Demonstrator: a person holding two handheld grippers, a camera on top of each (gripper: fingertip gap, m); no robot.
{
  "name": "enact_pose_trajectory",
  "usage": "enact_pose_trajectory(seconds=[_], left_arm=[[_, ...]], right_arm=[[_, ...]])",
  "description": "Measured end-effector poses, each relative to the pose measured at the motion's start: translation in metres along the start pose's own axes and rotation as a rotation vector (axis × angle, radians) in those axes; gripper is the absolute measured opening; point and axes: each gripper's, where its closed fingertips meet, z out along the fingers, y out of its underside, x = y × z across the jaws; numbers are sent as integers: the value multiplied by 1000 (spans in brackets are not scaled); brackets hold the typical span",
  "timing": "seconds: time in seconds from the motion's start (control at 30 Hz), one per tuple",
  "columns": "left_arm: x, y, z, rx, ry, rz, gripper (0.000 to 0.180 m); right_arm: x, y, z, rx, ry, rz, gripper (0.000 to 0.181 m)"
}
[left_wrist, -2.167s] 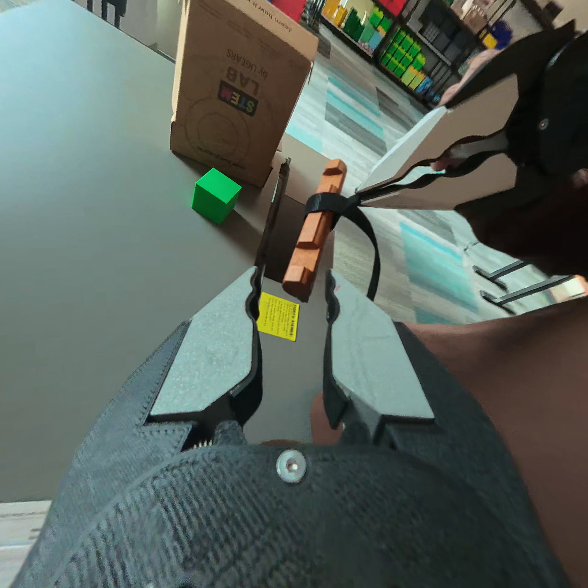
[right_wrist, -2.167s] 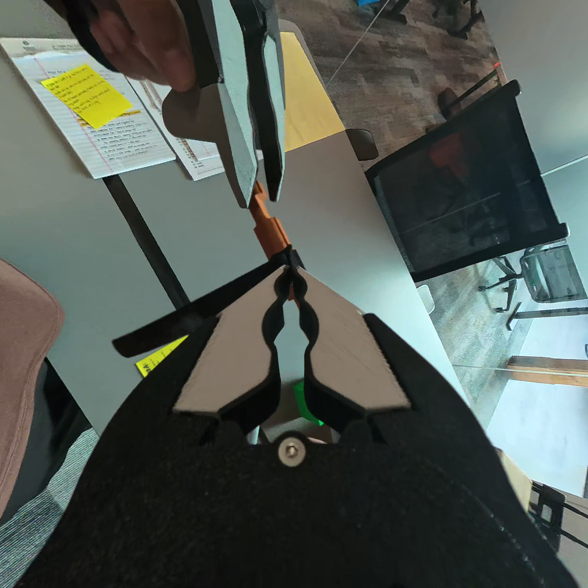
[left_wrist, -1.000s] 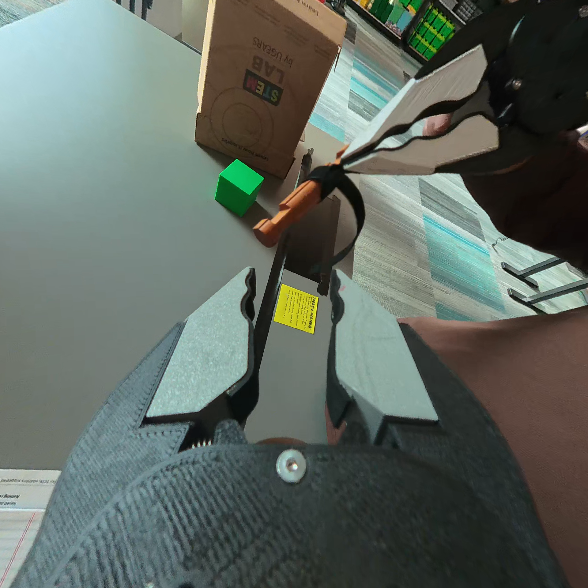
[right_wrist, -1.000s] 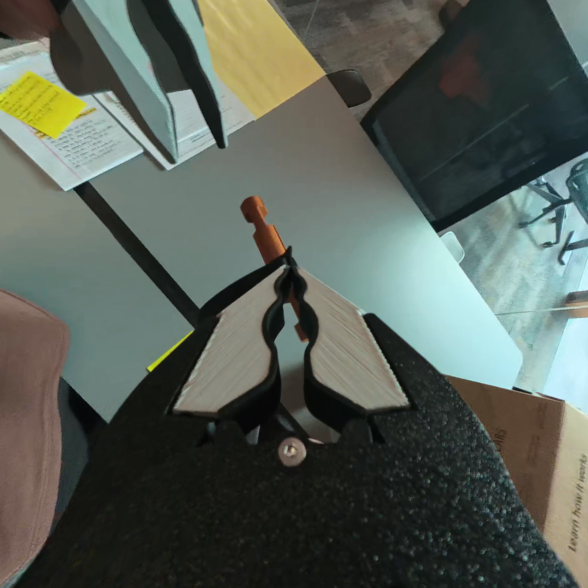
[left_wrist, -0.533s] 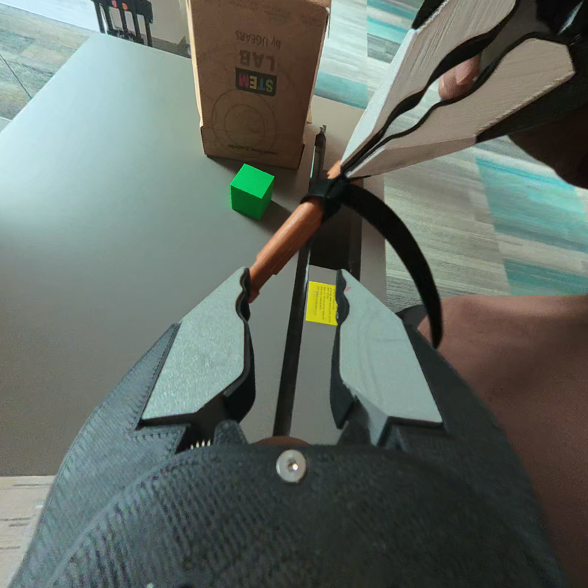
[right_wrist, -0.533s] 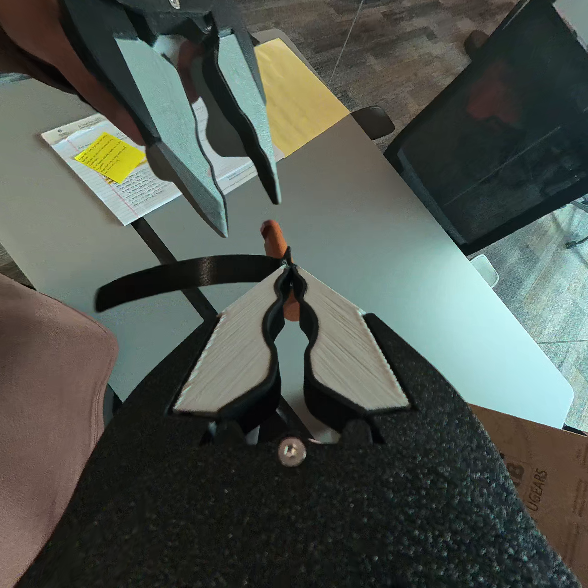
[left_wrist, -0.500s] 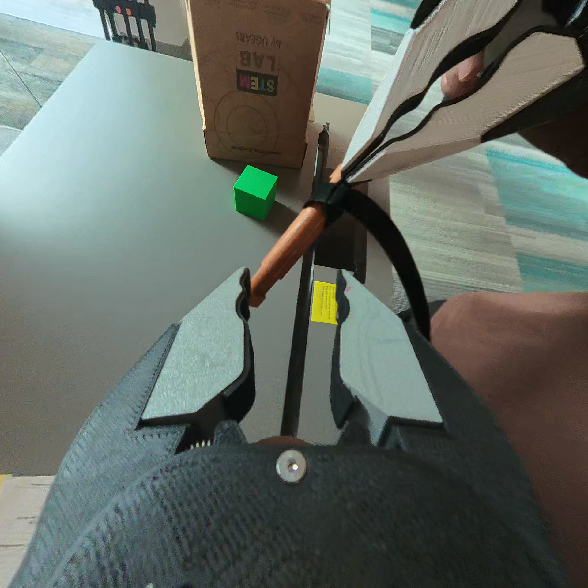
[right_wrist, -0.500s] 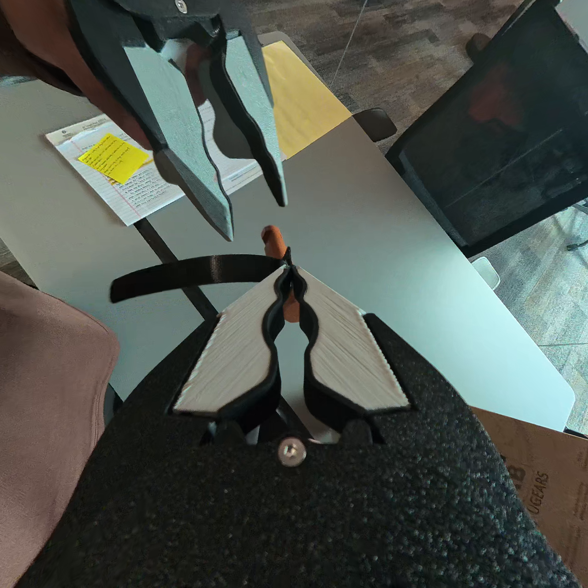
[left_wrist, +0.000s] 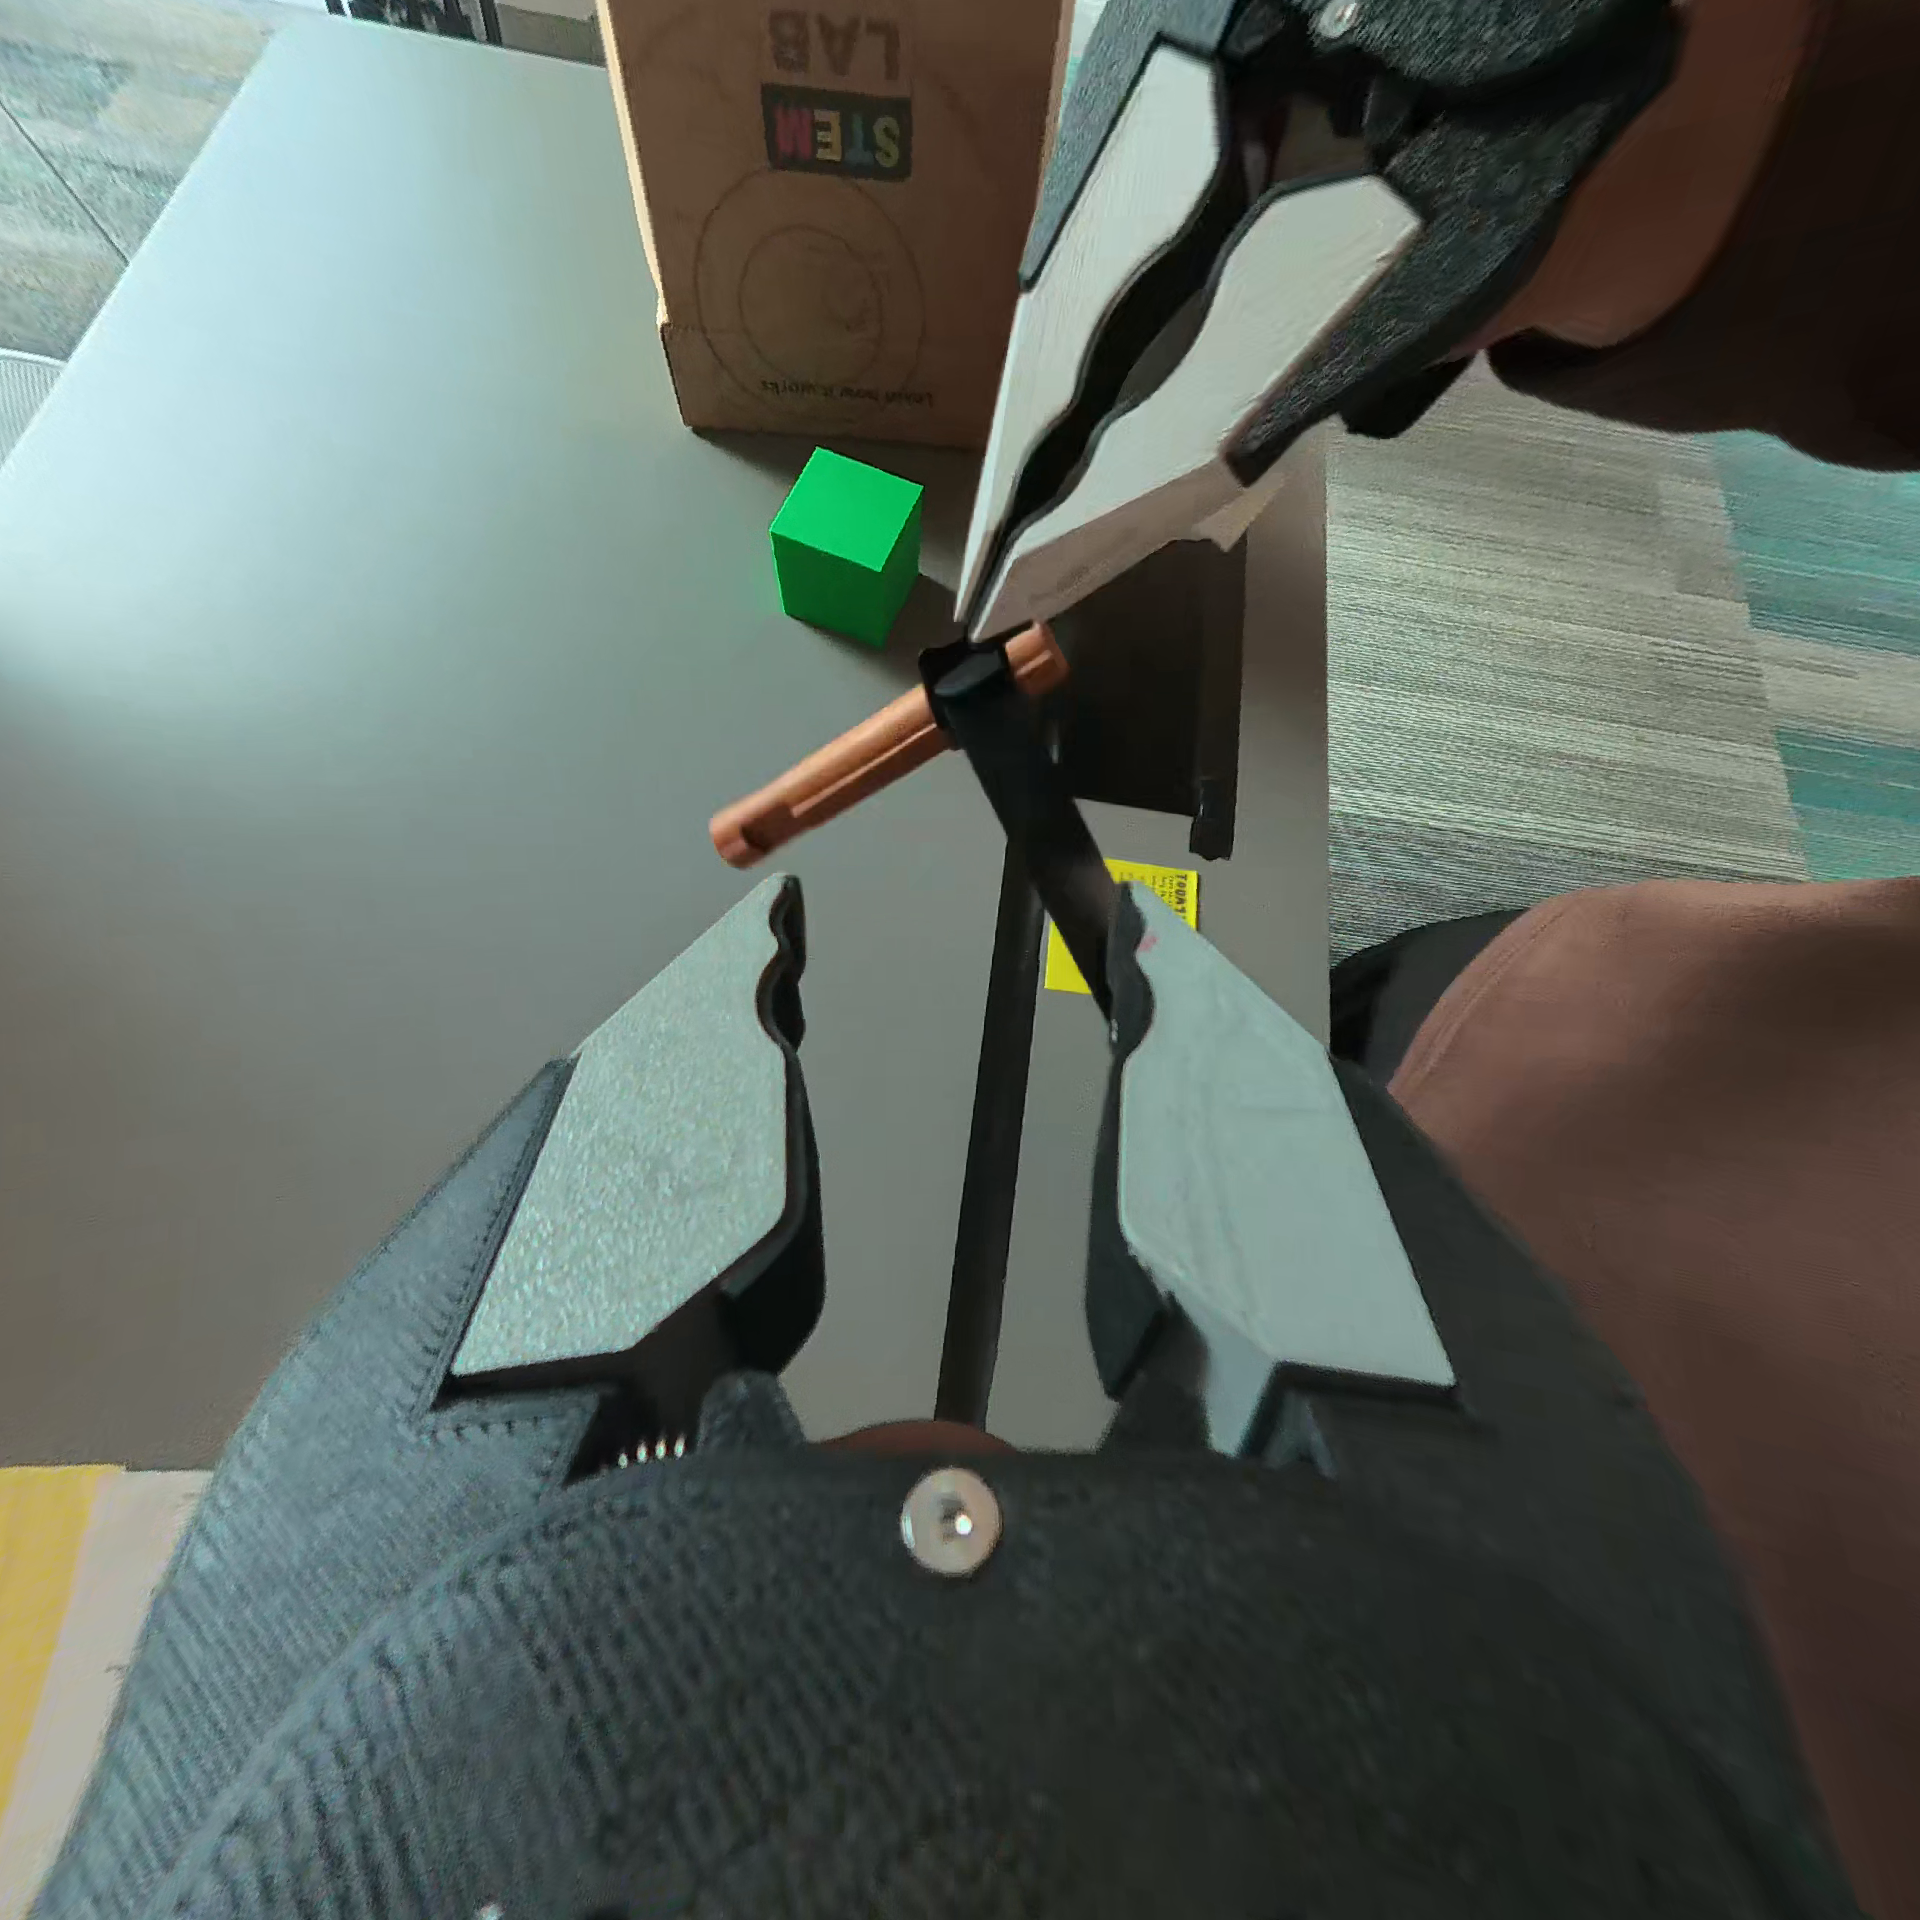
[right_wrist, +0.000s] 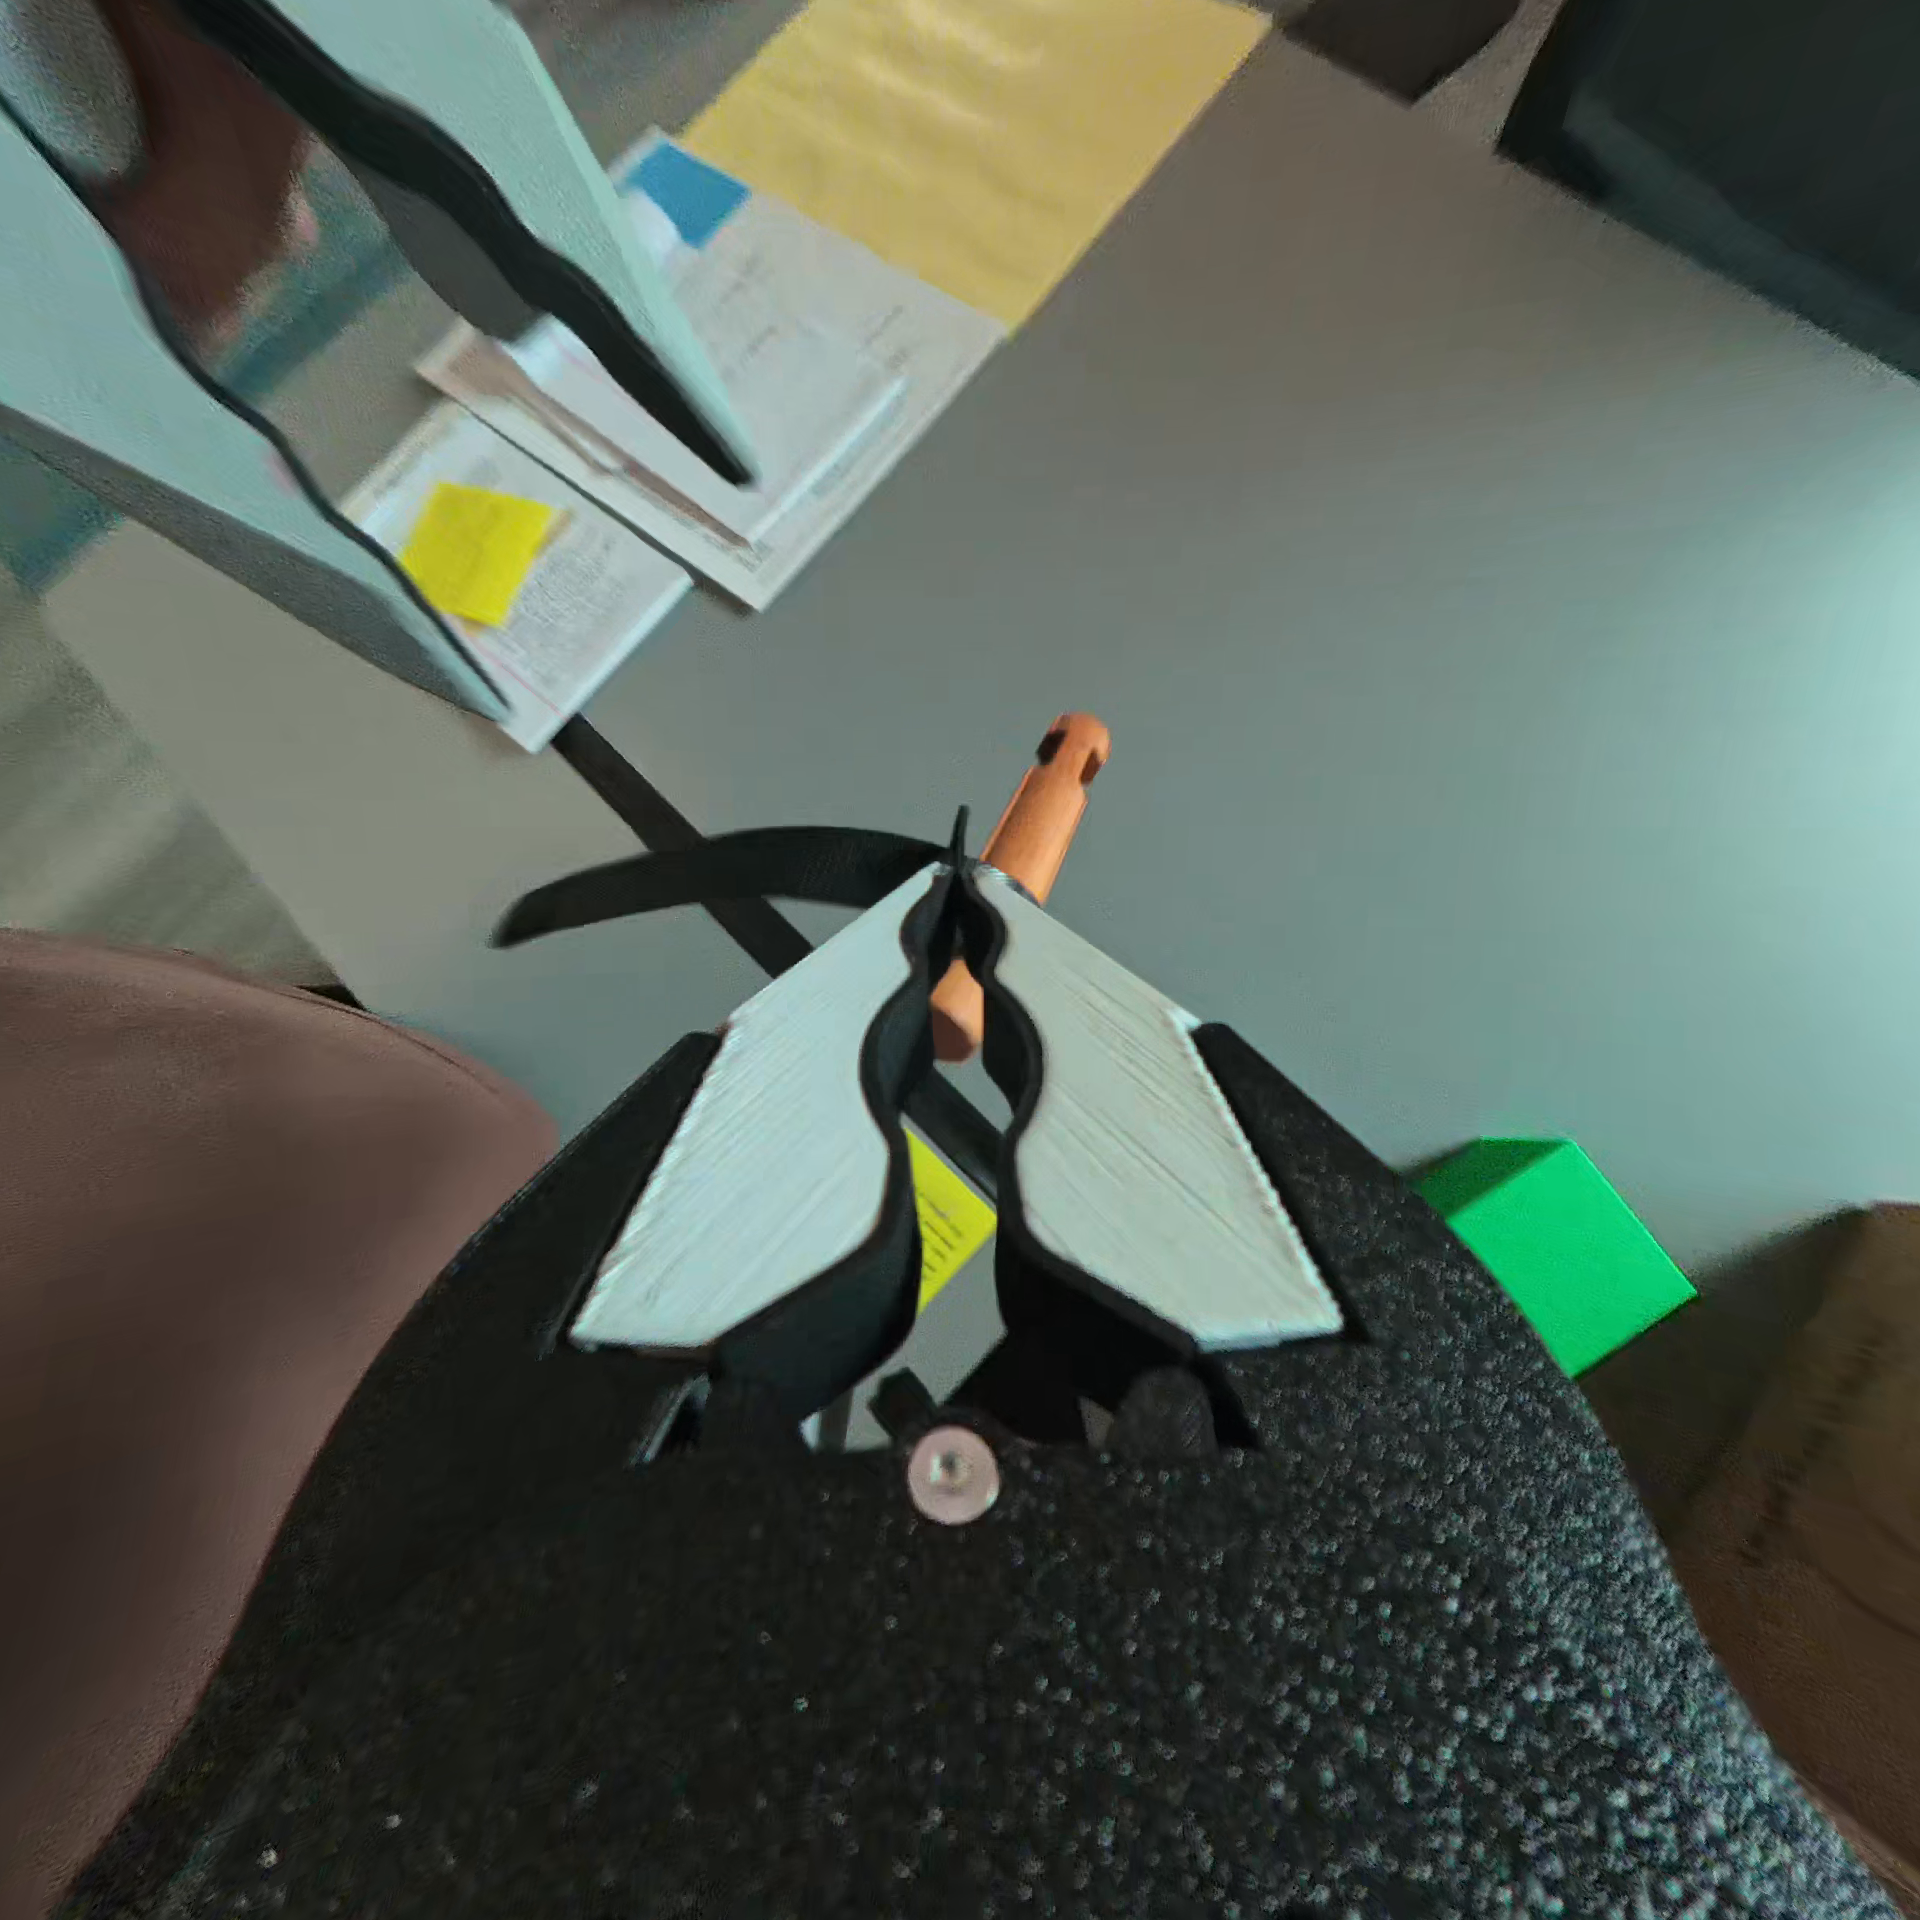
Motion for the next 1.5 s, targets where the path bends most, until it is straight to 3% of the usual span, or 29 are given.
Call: enact_pose_trajectory(seconds=[0.07,0.13,0.23,0.3,0.4,0.53,0.87,0.97,1.23,1.33,1.5], left_arm=[[-2,3,-3,-9,-8,-11,58],[-3,6,-5,-9,-18,-21,57],[-5,12,-8,-12,-26,-43,57],[-5,16,-8,-17,-23,-60,57],[-3,20,-6,-22,-12,-82,56],[-4,27,1,-43,-10,-101,56],[-19,20,7,28,28,-165,47],[-14,-7,0,95,83,-40,46],[38,-54,1,110,152,637,40],[51,-53,3,77,190,762,33],[67,-45,8,45,253,848,0]], right_arm=[[21,9,4,-3,81,22,0],[11,11,8,20,-58,145,0],[35,22,6,-8,89,76,0],[23,12,3,43,-66,193,0],[36,18,3,-14,45,87,0],[30,2,0,75,-49,183,0],[-27,-33,-36,302,-277,68,0],[-44,-33,-52,320,-380,47,0],[-74,-41,-76,306,-544,-21,0],[-78,-40,-79,295,-556,-29,0],[-81,-36,-86,291,-553,-23,0]])
